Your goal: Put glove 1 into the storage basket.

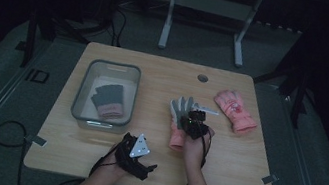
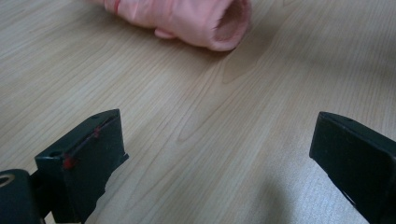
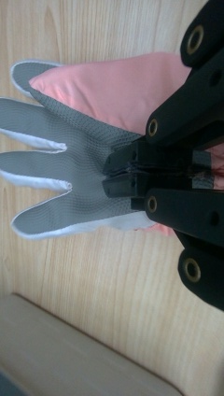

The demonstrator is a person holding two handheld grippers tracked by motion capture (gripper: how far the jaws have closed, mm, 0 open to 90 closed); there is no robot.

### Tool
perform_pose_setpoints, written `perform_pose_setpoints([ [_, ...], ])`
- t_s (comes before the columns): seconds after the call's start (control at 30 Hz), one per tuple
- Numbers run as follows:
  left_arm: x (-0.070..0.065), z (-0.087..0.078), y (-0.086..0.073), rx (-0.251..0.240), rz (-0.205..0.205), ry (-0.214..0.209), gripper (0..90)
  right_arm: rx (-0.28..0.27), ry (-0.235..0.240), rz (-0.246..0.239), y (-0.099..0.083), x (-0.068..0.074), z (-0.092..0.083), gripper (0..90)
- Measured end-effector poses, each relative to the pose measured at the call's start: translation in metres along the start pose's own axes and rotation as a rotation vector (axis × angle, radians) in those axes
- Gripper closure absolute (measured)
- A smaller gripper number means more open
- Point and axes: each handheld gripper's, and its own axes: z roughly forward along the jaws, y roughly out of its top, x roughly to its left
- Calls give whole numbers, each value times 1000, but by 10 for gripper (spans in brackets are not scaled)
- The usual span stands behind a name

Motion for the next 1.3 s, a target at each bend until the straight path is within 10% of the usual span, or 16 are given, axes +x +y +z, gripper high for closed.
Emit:
perform_pose_setpoints([
  [0.4,-1,-1,0,-1,7,-4,28,23,-19,41,0,0,27,812],
  [0.7,1,-2,-2,3,18,6,28,-46,39,21,10,-1,5,701],
  [1.03,-1,0,-1,11,28,0,28,-131,100,-178,37,-84,-49,671],
  [1.3,-1,0,-1,9,13,5,28,-102,-33,-213,54,-172,-54,658],
])
